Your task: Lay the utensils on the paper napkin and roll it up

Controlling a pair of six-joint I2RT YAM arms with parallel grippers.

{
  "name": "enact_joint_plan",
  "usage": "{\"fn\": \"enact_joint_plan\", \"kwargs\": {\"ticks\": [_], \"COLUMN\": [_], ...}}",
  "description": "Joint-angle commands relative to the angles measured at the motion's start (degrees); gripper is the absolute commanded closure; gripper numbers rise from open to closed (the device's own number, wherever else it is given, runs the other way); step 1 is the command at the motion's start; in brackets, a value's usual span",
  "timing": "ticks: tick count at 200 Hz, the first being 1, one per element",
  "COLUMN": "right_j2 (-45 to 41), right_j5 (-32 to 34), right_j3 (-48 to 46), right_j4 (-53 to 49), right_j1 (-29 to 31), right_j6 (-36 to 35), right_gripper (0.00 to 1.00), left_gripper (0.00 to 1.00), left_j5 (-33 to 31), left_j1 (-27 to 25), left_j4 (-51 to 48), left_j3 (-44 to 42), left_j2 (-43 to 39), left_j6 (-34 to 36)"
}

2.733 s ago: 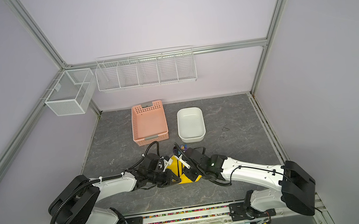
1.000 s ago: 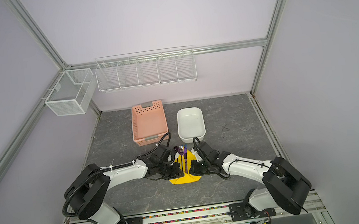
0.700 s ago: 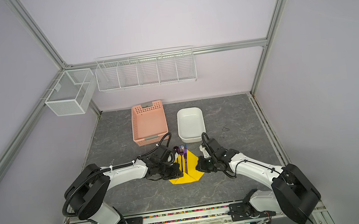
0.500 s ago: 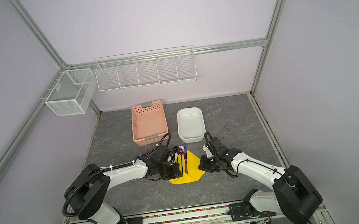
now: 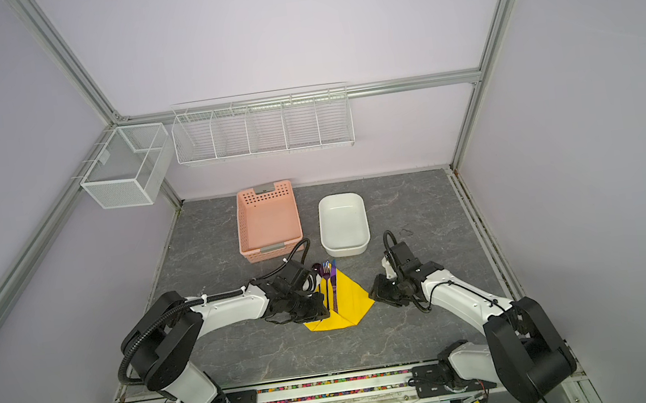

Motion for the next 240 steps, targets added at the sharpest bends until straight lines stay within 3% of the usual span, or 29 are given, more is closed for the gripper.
{"fn": "enact_joint_plan", "kwargs": {"ticks": [1, 92, 177, 240], "right_j2": [2.32, 12.1, 14.45, 8.09], "right_j5": [-1.24, -8.38, -17.89, -10.49], "right_j3": [-0.8, -0.66, -1.67, -1.95], "right_j4": [0.11, 8.92, 22.68, 15.84], "right_j1": [-1.05, -2.13, 5.58, 3.69], "right_j6": [-2.3, -3.8, 4.65, 0.69], "right_gripper": [0.58, 0.59, 0.62, 0.63], "left_gripper": [1.0, 1.0, 1.0, 1.0], "left_j5": [-0.42, -0.98, -1.3, -1.07], "left_j1": [-0.35, -0.38, -0.52, -0.48], "left_j4": [-0.92, -1.45, -1.73, -1.71], "left_j3": [1.73, 2.09, 2.21, 2.26], "left_j2": [0.84, 0.68, 0.59, 0.6], "left_j6": [0.93, 0.72, 0.85, 0.93]}}
